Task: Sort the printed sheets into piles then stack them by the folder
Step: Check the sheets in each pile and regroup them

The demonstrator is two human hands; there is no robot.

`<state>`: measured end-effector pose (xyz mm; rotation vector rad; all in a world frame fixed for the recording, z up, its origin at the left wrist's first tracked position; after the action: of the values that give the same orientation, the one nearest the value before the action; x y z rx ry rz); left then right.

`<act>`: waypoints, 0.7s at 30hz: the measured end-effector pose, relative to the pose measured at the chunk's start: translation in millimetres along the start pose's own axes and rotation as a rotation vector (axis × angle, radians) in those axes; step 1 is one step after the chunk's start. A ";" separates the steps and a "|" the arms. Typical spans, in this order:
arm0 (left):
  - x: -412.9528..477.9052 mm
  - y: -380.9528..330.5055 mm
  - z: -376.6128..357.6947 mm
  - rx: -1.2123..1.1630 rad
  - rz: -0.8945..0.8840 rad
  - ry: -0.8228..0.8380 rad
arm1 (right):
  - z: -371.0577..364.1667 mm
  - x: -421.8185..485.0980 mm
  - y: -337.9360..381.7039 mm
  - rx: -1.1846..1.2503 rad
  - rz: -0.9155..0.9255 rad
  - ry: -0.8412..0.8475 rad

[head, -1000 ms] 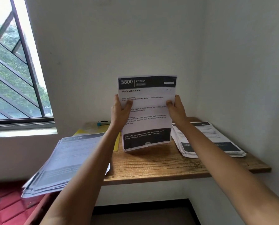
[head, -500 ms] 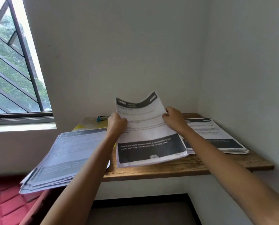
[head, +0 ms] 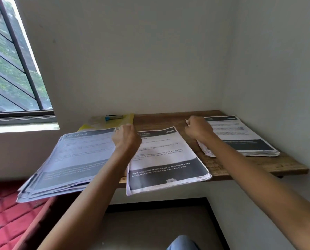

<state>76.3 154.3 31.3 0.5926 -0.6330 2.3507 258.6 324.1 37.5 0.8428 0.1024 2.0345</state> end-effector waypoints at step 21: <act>28.2 -65.1 -115.3 -0.364 -0.320 0.304 | -74.8 39.8 -0.8 0.365 0.074 0.184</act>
<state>71.0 277.3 -24.9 0.1529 -0.7387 1.9111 200.1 373.2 1.0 0.8870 0.5676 2.1955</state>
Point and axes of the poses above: each hand's wrist, its own x-axis towards the middle knuckle, its own z-axis out of the back of the hand, y = z × x, the point moved 6 cm from there along x, towards the middle knuckle, and after that the axes turned 14 degrees about -y, right-handed, at the moved point
